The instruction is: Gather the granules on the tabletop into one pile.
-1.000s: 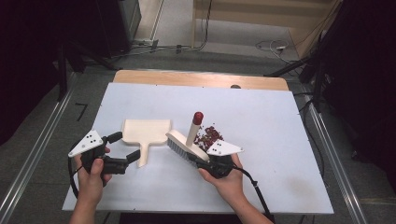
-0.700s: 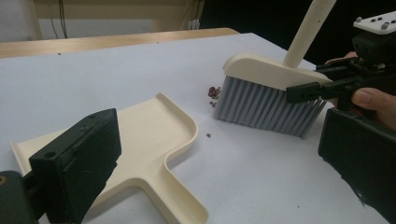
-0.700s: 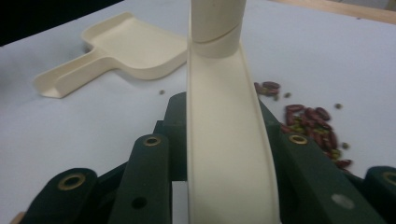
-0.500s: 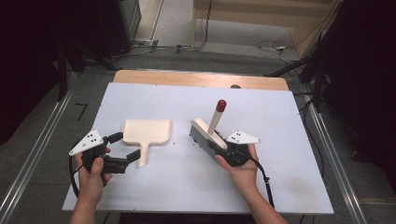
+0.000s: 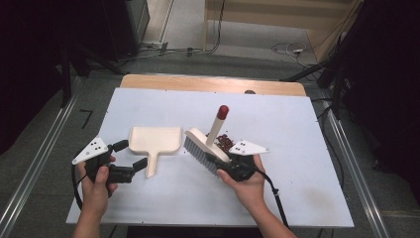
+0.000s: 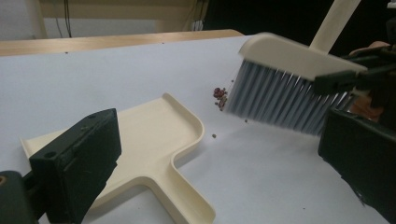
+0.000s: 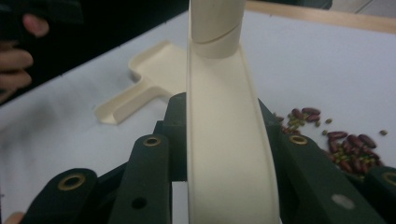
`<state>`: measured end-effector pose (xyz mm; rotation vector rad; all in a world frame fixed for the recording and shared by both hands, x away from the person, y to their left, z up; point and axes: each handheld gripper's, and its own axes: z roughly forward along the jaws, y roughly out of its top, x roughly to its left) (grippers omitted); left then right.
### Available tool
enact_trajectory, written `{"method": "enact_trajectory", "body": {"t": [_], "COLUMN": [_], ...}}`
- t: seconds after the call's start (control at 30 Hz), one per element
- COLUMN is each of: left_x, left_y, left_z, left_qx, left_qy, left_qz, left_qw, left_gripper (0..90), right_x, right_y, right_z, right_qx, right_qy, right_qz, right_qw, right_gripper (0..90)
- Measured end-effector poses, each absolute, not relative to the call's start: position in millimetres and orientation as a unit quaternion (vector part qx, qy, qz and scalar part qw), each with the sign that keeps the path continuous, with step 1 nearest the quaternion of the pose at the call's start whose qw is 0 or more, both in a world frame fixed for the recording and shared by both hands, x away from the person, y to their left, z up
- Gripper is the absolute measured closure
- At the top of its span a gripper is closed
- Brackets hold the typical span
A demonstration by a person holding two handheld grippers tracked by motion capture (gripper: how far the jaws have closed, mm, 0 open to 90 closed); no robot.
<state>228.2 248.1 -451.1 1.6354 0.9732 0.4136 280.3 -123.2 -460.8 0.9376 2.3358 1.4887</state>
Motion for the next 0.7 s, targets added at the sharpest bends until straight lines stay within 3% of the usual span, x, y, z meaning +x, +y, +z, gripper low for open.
{"method": "enact_trajectory", "body": {"t": [0.13,0.27,0.7], "left_x": [227.6,227.4,227.6], "left_y": [248.5,249.8,247.4], "left_z": [-451.4,-452.0,-452.1], "left_qx": [0.695,0.692,0.695], "left_qy": [0.413,0.415,0.414], "left_qz": [0.175,0.175,0.173], "left_qw": [0.562,0.564,0.562], "left_gripper": [0.0,0.0,0.0], "right_x": [277.5,279.3,292.8], "right_y": [-108.9,-103.9,-136.4], "right_z": [-474.3,-482.4,-476.6], "right_qx": [0.319,0.328,0.386], "right_qy": [0.808,0.810,0.776], "right_qz": [0.486,0.472,0.469], "right_qw": [0.095,0.119,0.169], "right_gripper": [65.9,65.9,65.9]}}
